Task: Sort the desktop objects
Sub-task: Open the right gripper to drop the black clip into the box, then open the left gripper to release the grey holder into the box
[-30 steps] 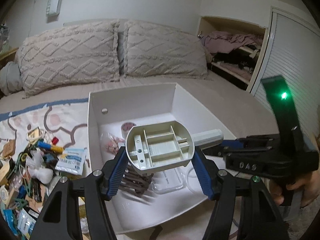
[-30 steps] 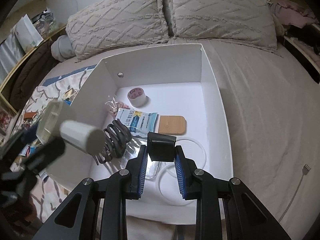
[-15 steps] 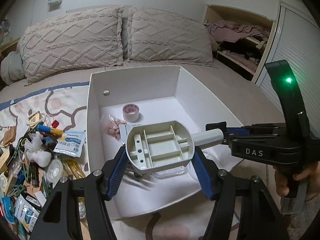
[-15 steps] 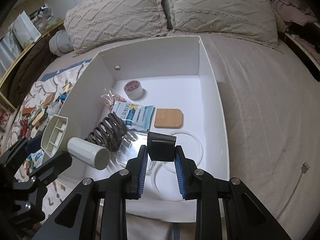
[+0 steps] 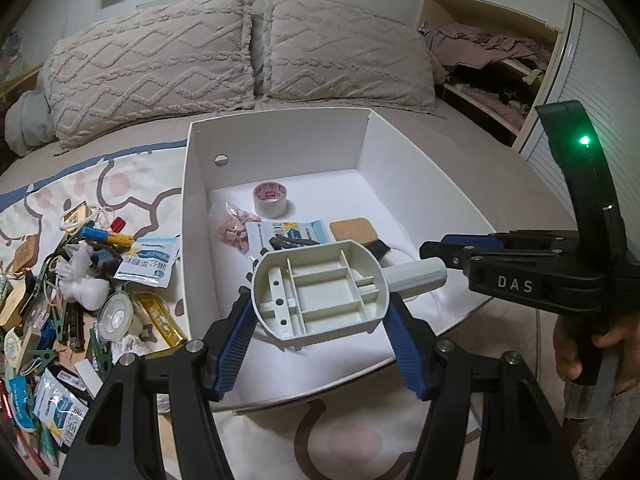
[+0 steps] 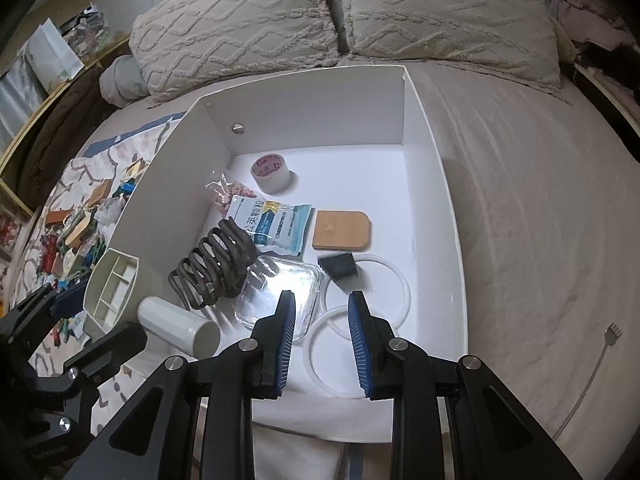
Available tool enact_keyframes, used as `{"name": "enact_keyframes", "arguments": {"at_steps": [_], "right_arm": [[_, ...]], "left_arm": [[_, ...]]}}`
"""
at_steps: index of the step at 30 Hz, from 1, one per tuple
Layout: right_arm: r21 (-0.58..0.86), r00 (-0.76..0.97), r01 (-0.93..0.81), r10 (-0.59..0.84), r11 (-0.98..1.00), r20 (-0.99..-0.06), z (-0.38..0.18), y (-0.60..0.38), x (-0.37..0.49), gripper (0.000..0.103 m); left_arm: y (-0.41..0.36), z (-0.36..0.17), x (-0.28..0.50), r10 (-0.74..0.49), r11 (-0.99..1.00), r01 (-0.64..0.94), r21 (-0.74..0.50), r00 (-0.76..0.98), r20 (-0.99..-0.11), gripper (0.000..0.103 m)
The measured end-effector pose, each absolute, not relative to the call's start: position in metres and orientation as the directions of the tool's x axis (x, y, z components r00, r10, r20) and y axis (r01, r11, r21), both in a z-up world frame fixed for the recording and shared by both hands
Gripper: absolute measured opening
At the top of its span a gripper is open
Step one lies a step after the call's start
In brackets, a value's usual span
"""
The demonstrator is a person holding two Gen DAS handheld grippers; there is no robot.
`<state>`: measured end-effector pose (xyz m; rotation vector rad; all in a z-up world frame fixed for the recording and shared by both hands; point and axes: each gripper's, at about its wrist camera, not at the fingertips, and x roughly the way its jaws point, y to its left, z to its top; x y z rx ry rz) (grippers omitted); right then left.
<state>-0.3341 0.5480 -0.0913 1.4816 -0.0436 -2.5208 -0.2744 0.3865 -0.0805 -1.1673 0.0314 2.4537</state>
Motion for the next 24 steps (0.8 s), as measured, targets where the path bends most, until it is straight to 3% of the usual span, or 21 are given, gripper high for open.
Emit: {"name": "enact_keyframes", "arguments": {"at_steps": [24], "right_arm": [[0.113, -0.459, 0.178, -0.184, -0.977, -0.869, -0.096, 0.544, -0.334, 0.028]], "left_arm": [[0.366, -0.088, -0.273, 0.33, -0.925, -0.344, -0.159, -0.524, -0.785, 0.064]]}}
